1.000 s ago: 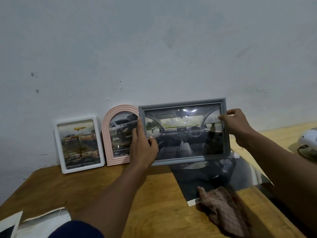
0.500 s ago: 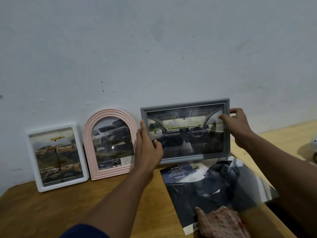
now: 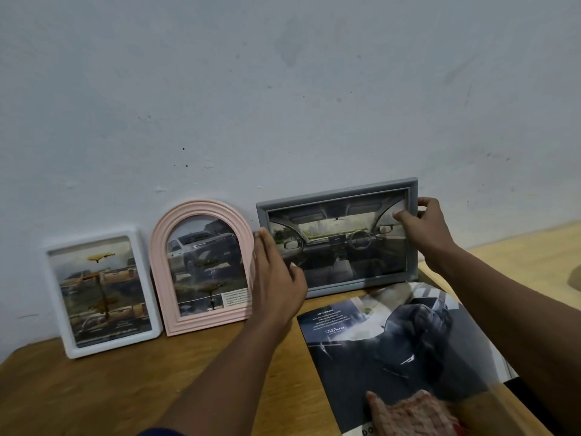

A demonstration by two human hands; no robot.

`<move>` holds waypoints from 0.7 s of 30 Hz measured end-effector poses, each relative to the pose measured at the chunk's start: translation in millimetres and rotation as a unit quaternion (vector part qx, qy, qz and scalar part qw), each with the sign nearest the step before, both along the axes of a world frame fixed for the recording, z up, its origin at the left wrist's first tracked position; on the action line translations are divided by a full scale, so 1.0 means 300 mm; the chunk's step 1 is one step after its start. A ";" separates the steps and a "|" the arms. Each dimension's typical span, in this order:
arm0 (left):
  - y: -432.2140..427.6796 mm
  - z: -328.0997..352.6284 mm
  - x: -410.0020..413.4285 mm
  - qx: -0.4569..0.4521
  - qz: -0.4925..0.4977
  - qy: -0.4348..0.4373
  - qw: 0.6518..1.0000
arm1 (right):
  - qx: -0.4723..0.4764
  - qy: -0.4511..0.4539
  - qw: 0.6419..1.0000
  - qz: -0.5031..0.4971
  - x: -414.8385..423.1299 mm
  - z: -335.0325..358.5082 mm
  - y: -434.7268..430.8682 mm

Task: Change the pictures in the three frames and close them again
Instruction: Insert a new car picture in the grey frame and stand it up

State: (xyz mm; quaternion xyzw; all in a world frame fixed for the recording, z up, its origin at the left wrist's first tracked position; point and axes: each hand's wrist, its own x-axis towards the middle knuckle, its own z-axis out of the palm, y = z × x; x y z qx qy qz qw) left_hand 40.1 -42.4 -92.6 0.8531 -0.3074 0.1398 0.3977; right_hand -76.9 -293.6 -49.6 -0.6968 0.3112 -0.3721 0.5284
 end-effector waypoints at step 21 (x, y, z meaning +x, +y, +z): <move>-0.014 -0.007 -0.022 0.093 0.018 -0.005 0.995 | -0.010 -0.003 1.000 -0.014 0.024 -0.022 -0.027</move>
